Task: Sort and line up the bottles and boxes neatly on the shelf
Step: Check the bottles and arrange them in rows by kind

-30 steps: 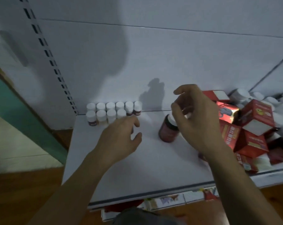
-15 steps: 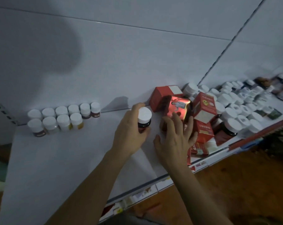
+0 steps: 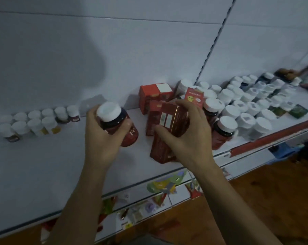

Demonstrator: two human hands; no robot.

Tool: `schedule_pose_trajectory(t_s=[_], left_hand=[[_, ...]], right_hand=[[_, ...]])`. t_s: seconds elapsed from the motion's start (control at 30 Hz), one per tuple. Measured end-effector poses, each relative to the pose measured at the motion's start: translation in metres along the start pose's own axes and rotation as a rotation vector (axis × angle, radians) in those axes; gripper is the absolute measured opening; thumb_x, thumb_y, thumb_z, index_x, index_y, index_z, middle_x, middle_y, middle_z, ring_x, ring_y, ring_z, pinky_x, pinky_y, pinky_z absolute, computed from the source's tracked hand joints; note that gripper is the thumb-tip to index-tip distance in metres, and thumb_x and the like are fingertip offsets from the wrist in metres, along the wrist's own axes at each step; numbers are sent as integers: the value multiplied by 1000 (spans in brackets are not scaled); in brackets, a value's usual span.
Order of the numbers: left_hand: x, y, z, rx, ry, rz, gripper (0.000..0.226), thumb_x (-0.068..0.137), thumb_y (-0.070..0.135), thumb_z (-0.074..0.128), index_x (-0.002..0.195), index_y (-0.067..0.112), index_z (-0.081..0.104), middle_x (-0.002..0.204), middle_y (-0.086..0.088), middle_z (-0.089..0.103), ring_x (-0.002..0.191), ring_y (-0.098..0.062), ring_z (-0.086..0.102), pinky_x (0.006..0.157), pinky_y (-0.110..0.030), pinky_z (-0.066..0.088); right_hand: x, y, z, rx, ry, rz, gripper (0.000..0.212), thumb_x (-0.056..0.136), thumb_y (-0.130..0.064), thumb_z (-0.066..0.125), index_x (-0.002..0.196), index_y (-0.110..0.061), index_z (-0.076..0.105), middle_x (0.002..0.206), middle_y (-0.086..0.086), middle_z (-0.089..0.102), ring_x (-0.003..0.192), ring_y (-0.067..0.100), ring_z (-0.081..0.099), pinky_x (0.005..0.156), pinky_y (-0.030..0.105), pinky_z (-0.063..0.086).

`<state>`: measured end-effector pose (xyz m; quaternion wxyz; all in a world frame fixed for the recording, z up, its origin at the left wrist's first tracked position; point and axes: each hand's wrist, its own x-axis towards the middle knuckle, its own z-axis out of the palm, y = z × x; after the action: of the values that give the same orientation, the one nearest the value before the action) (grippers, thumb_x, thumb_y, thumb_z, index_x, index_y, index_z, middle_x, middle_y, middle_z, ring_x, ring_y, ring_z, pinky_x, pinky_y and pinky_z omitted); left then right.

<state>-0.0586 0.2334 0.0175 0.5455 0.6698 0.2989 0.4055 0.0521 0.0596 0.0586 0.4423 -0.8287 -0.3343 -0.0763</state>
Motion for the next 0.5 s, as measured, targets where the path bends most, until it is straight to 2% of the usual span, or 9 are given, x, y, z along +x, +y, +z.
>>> schedule_pose_trajectory(t_s=[0.1, 0.13, 0.27, 0.37, 0.4, 0.5], left_hand=[[-30, 48, 32, -105, 12, 90, 54, 73, 30, 86, 117, 37, 56, 111, 17, 68, 106, 1, 66, 85, -18, 55], [-42, 65, 48, -116, -20, 121, 50, 72, 36, 83, 114, 41, 57, 111, 19, 69, 107, -2, 67, 84, -18, 55], [-88, 107, 144, -167, -189, 219, 49, 75, 30, 87, 113, 41, 59, 109, 23, 71, 106, 0, 67, 85, -14, 52], [-119, 120, 242, -194, -324, 216, 52, 73, 35, 89, 113, 43, 57, 107, 32, 69, 106, 6, 65, 85, -10, 50], [-129, 123, 274, -203, -376, 203, 52, 73, 35, 87, 116, 41, 57, 109, 29, 69, 108, 4, 65, 86, -12, 51], [-155, 131, 363, -282, -538, 105, 56, 76, 34, 83, 126, 26, 59, 116, 13, 72, 109, -5, 68, 87, -21, 55]], right_hand=[[2, 34, -61, 186, 87, 15, 70, 79, -57, 77, 138, -34, 47, 132, -5, 55, 120, 15, 58, 96, 37, 54], [2, 51, -83, 209, 112, 30, 69, 80, -58, 76, 138, -35, 46, 132, -4, 55, 120, 18, 59, 93, 42, 56], [-1, 127, -175, 131, 217, 106, 73, 80, -55, 77, 141, -36, 43, 137, -5, 49, 121, 17, 58, 93, 40, 57], [-10, 189, -239, -15, 294, 193, 76, 78, -45, 83, 142, -35, 42, 138, -3, 45, 119, 11, 52, 96, 23, 50], [-15, 209, -260, -51, 314, 241, 78, 78, -42, 84, 143, -35, 42, 137, -2, 45, 118, 12, 51, 97, 21, 49], [-29, 263, -323, -106, 374, 354, 81, 77, -36, 87, 143, -35, 40, 134, -2, 48, 115, 13, 53, 97, 27, 51]])
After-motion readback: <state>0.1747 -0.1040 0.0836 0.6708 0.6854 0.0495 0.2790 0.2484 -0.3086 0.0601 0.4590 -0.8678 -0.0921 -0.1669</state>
